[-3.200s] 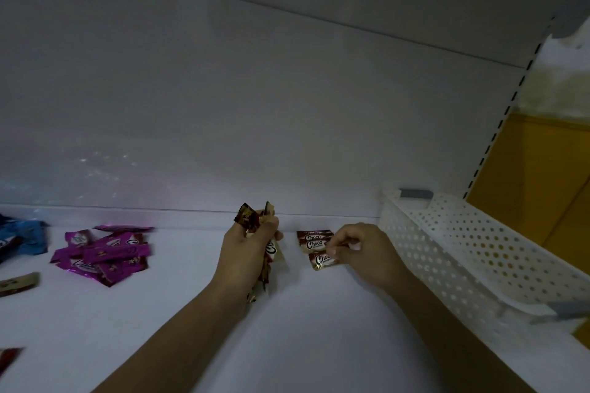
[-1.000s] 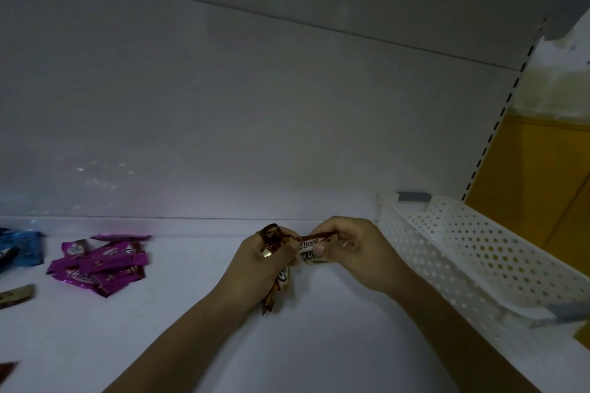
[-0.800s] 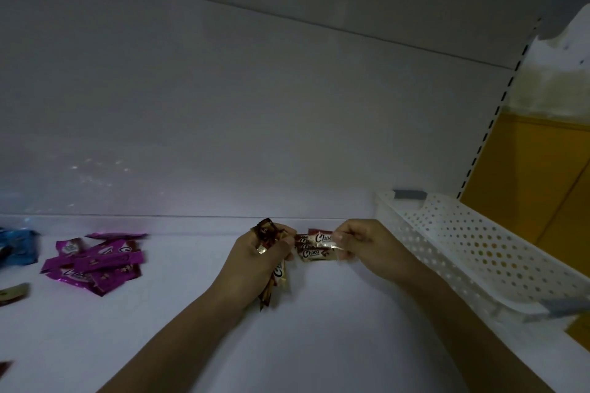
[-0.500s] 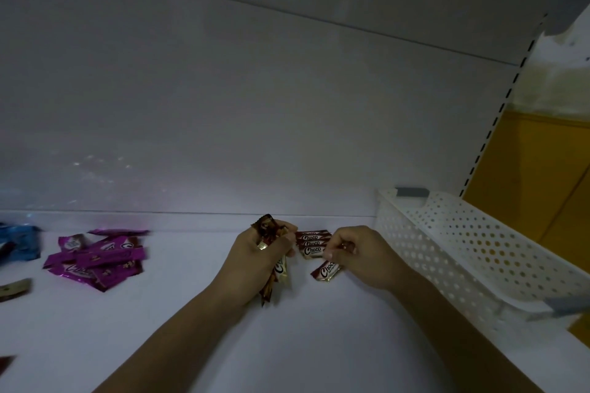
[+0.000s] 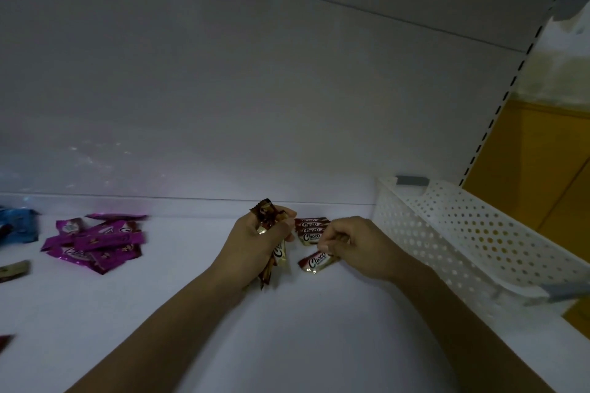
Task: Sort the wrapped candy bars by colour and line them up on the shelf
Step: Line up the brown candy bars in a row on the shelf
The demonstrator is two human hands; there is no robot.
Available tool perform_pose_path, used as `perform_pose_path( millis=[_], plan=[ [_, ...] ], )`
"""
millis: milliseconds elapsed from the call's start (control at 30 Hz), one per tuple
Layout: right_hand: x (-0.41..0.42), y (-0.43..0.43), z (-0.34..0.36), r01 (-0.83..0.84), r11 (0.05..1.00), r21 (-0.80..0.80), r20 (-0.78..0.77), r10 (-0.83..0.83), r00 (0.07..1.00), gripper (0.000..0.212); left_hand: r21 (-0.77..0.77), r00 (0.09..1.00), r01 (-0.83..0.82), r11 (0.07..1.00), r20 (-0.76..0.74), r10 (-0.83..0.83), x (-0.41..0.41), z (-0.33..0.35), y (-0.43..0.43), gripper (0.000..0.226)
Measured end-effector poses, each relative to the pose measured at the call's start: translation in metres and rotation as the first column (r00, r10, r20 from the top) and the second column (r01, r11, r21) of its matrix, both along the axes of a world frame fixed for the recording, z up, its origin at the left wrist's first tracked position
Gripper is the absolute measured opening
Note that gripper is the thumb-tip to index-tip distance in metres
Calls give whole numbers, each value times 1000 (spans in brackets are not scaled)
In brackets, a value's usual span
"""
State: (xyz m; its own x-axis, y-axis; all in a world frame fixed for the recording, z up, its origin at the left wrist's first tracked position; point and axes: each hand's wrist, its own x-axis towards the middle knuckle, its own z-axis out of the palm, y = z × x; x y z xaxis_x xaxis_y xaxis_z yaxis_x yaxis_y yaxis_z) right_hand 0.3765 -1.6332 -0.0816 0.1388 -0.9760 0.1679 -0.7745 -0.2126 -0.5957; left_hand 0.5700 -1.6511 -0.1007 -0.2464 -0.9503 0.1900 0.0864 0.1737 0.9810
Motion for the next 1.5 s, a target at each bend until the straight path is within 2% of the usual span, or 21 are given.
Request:
perform_pose_path(
  millis=[100,300,500,733,967,1433,1500],
  plan=[
    [0,1,-1,18,998,-65,-96,-24,995,5,8,1000,4,1000,-2,-4,0,0,0,10],
    [-5,2,5,-45,999,11,-194,46,980,16,0,1000,0,1000,5,0,0,1,0,9],
    [-4,-5,-6,100,983,-157,-223,-134,966,18,11,1000,-2,1000,8,2,0,0,0,9],
    [0,-11,-16,128,964,-235,-251,-187,950,18,19,1000,4,1000,4,-4,0,1,0,9],
    [3,-8,-14,112,959,-262,-208,-170,963,18,21,1000,3,1000,0,-3,0,1,0,9],
    [10,-4,-17,78,961,-267,-245,-146,959,14,29,1000,18,999,12,-19,-1,5,4,10],
    [9,-4,-13,109,948,-300,-165,-164,973,14,26,999,39,999,25,-39,0,6,4,11]
  ],
)
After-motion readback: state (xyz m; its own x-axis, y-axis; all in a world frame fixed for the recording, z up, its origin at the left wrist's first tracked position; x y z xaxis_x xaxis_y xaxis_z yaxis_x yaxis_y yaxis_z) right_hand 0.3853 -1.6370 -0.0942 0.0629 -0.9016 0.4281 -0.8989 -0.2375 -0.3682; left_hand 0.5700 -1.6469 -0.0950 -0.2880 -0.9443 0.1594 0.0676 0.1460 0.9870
